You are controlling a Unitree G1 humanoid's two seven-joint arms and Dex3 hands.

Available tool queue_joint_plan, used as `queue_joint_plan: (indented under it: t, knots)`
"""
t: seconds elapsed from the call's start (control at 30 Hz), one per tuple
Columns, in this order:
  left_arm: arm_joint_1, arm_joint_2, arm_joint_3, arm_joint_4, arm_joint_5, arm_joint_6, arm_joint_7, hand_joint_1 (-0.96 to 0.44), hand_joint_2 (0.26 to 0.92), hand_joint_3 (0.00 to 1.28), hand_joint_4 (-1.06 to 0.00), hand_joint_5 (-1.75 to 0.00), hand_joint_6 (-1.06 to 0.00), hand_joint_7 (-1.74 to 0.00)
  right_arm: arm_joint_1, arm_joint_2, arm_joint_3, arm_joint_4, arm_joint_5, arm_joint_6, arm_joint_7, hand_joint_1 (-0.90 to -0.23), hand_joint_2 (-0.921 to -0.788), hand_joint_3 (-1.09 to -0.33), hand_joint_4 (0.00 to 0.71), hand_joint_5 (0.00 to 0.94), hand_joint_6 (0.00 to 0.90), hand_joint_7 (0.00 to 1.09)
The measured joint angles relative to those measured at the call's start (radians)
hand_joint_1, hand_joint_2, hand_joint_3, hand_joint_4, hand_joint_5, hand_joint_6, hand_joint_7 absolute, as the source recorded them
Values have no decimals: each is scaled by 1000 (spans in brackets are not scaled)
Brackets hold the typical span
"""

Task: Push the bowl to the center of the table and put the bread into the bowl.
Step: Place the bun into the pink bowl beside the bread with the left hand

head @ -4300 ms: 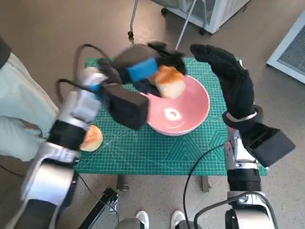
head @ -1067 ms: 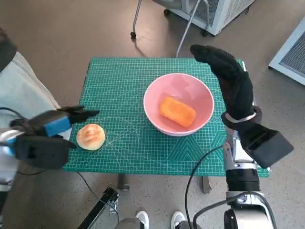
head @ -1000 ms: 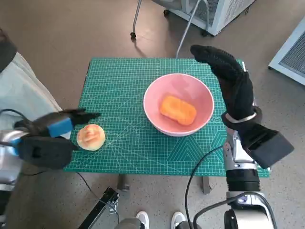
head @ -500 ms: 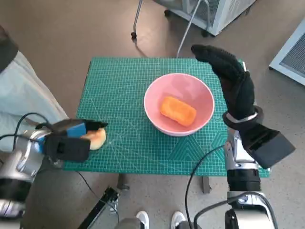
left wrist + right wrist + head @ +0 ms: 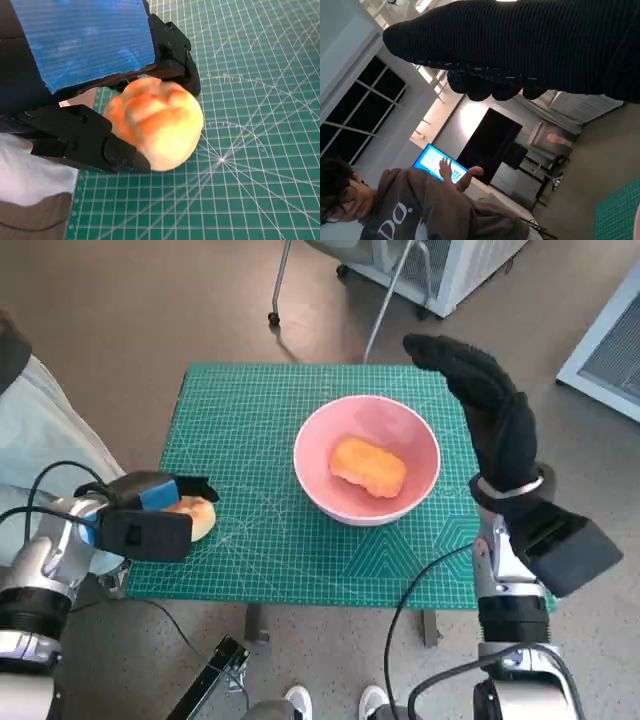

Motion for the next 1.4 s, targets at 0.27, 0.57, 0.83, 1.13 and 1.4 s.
queue_joint_plan:
  t: [0.27, 0.57, 0.83, 1.13, 1.4]
  knots:
    - [30, 12, 96, -84, -104, -30, -10, 1, 921, 126, -594, -1242, -589, -1232, 0, 0, 0, 2, 1, 1, 0, -680, -921, -808, 266, 3, -1, 729]
    - [-8, 15, 199, -231, -211, -34, -11, 0, 921, 115, -591, -1226, -613, -1227, -1, 1, 2, 5, 2, 5, 0, -673, -921, -810, 265, 2, -1, 728]
    - [-131, -68, 204, -317, -228, -2, -5, 0, 920, 110, -603, -1185, -617, -1252, -1, 1, 4, 6, 2, 10, 1, -665, -921, -813, 264, 2, -1, 729]
    - [-249, -216, 121, -346, -201, -11, 7, 0, 920, 111, -607, -1162, -612, -1275, -2, 1, 5, 6, 8, 16, 13, -661, -921, -814, 264, 2, -1, 732]
    - [-312, -344, 42, -258, -158, -46, 32, -1, 920, 122, -587, -1203, -603, -1268, -1, 1, 3, 5, 15, 20, 23, -669, -921, -811, 264, 2, -1, 733]
